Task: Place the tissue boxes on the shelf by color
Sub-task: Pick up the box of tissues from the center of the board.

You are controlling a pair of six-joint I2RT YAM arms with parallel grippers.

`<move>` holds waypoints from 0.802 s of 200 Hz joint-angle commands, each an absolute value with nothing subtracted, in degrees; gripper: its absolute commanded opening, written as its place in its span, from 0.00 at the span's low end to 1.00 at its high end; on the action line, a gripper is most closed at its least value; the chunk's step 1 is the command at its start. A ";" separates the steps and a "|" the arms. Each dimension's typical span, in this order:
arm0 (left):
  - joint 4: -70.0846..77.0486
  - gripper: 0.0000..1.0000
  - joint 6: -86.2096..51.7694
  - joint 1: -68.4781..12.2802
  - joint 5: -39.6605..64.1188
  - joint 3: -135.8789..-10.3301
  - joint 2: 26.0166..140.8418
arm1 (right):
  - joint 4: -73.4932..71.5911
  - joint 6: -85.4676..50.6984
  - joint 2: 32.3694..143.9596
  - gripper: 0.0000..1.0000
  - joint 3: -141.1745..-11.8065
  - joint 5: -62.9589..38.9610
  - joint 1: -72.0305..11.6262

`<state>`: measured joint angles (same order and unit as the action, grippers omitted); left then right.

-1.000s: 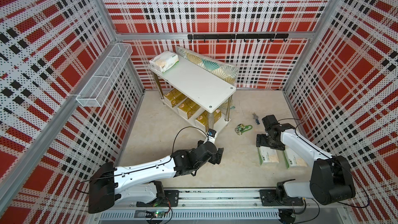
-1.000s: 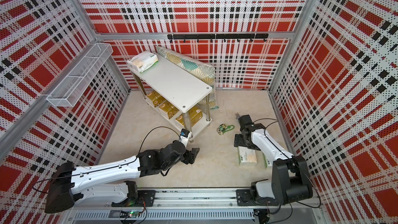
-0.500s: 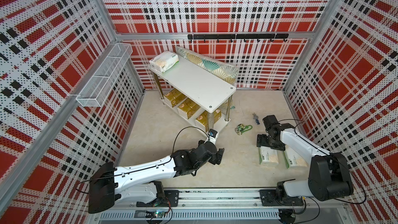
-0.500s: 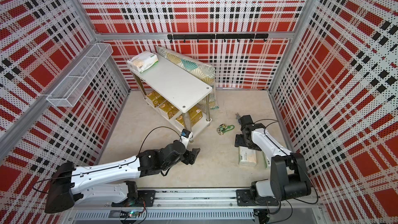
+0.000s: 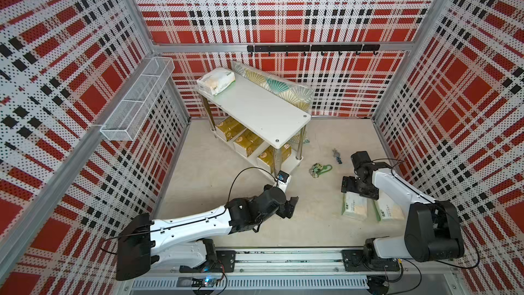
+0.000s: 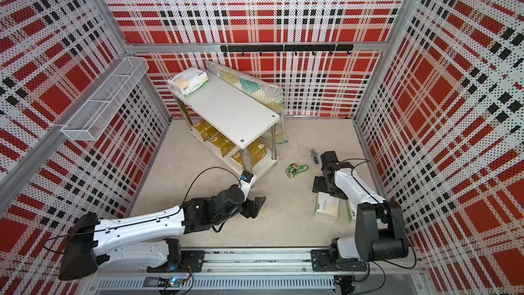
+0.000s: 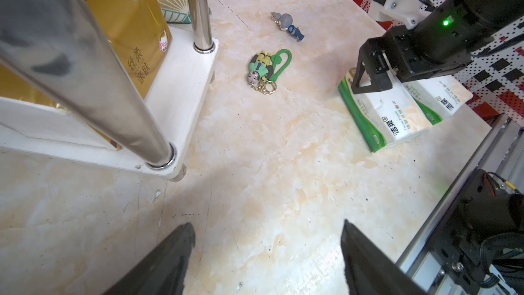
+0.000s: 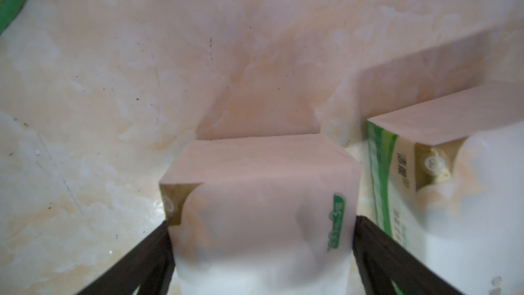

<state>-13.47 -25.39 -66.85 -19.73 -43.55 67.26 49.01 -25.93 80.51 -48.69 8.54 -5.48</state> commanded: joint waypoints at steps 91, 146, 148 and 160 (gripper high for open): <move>-6.99 0.87 -20.01 -68.19 -16.35 -43.01 68.00 | 42.01 -30.37 81.56 1.00 -44.72 0.09 -6.68; -0.71 0.93 -16.01 -71.94 -17.61 -39.51 69.76 | 38.87 -36.51 82.01 0.93 -43.57 -1.66 -7.97; -0.33 0.93 -15.82 -72.15 -17.63 -39.30 69.73 | 38.79 -36.66 81.94 0.92 -43.59 -1.73 -8.10; 2.02 0.94 -15.19 -72.87 -17.81 -38.08 69.74 | 38.69 -38.02 81.74 0.91 -43.87 -1.97 -8.79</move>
<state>-3.27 -17.96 -71.29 -17.04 -40.47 69.30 41.04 -33.87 82.28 -44.27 0.47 -7.35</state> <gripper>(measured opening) 0.936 0.922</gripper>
